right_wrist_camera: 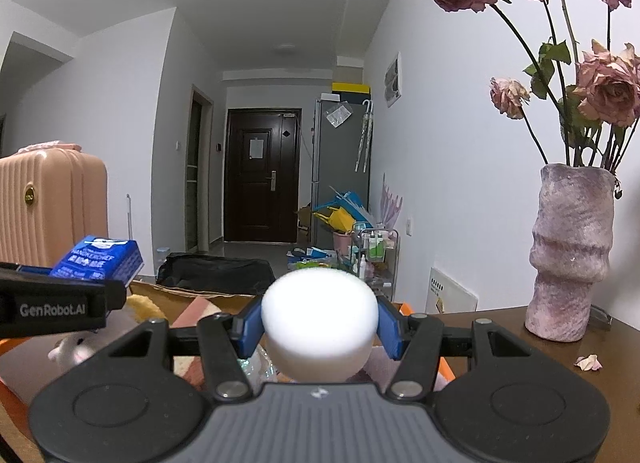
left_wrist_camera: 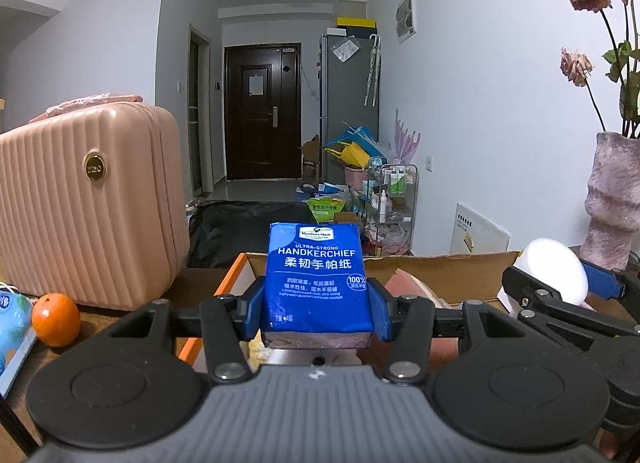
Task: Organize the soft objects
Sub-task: 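Carry the tissue pack with the left gripper while the right gripper carries the white sponge over the box, then open both grippers to drop the tissue pack and white sponge into the box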
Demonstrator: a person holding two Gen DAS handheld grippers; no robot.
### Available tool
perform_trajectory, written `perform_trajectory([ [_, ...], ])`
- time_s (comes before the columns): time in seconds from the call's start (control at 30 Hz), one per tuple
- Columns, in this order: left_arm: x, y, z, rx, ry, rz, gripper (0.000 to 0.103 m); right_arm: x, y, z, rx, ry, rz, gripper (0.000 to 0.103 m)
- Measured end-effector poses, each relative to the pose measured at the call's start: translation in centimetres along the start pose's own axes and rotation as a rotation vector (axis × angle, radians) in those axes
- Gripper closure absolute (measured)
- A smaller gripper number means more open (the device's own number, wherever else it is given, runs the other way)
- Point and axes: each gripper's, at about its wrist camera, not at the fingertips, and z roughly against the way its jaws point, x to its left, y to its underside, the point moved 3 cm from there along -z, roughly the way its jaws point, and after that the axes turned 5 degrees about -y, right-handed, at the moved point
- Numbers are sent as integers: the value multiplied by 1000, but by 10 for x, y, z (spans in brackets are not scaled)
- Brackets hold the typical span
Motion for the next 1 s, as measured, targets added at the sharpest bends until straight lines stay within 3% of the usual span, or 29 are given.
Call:
perform_trajectory([
  [0.43,0,3,-7,4,-25,-17,50,3,1,0,5,0,24,45],
  [0.53,4,1,-6,-4,-31,-1,41,3,1,0,2,1,21,33],
  [0.6,5,1,-4,-12,-41,10,28,2,1,2,-8,4,15,19],
  [0.73,8,1,-3,-30,-81,13,2,-1,0,6,-25,14,0,6],
  [0.8,10,-1,-2,-41,-105,16,0,-2,0,7,-29,18,-9,0],
  [1.0,16,-1,-4,-31,-113,35,0,-2,1,8,-31,30,-9,0],
])
